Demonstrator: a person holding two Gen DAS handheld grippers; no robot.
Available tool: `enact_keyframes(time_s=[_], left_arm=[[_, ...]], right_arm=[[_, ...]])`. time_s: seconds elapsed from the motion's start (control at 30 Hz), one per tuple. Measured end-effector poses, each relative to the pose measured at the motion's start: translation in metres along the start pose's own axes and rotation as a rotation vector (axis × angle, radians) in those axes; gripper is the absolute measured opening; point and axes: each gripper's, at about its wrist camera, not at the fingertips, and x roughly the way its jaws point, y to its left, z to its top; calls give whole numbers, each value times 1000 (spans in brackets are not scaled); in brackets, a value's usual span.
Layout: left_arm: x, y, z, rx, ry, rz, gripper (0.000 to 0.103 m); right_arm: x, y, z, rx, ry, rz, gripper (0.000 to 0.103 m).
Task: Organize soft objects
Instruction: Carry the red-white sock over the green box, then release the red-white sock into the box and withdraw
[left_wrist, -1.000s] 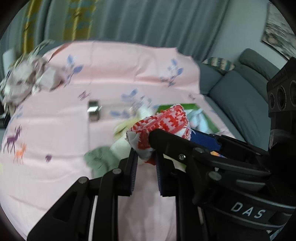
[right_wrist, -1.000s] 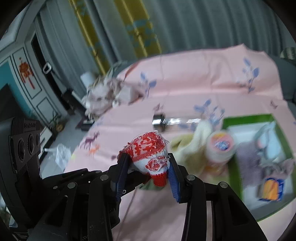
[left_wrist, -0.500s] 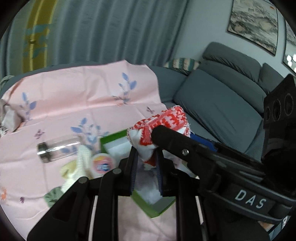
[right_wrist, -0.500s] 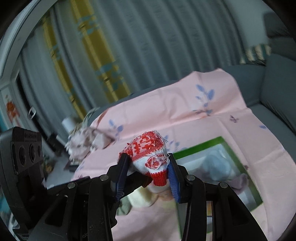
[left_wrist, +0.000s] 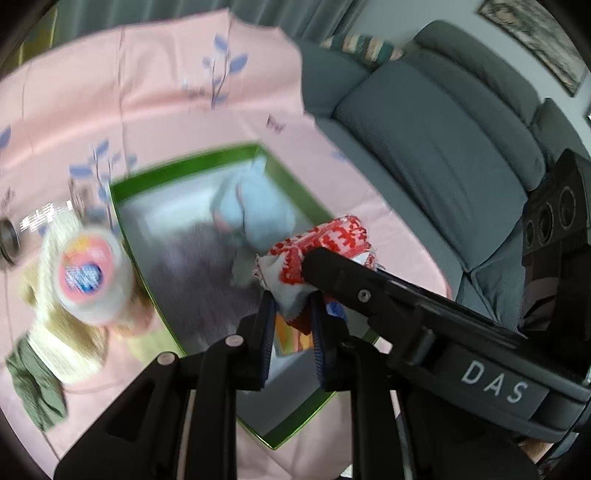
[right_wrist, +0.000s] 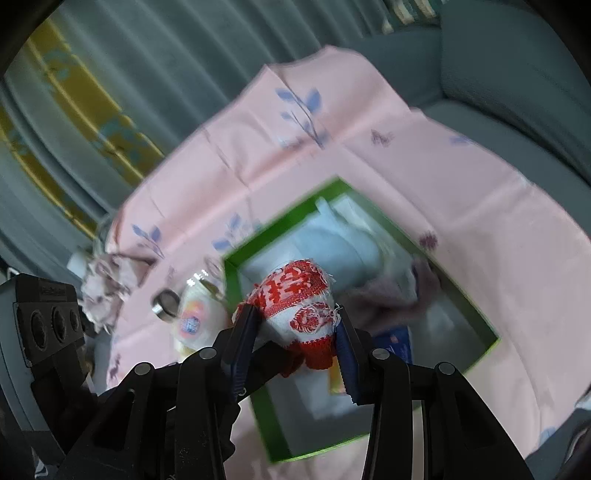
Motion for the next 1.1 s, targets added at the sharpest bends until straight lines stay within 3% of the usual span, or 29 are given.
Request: enact_keyframes(time_s=[0.17,0.37,0.73,0.8,0.9,0.97,1.03,1.07,1.1], left_arm=[[16,3,-10,-29,68,26,16],[17,5,-19,-48,97,34,14],[2,7,-31,-47,84,50,18],[-4,11,-33,-62,82,21,20],[-16,15,-33,-66,70,-17,37],[-28,17,-33,-63,41,-10,45],[-41,21,-34,-66,14,-9,52],[-47,23,-35,-71,2,-14,63],[-55,26,-36,-77,-12,-20,66]], right_arm=[[20,-12,-3,25,106,-36,43],[30,-11,-8,9,155,-74,43],[32,-4,-10,-23,162,-108,43],[30,-2,-10,-28,156,-109,43],[26,3,-9,-37,143,-116,49],[21,8,-8,-50,124,-109,69],[15,13,-8,-68,95,-122,78],[11,17,-9,-79,74,-131,79],[8,21,-8,-87,60,-134,80]])
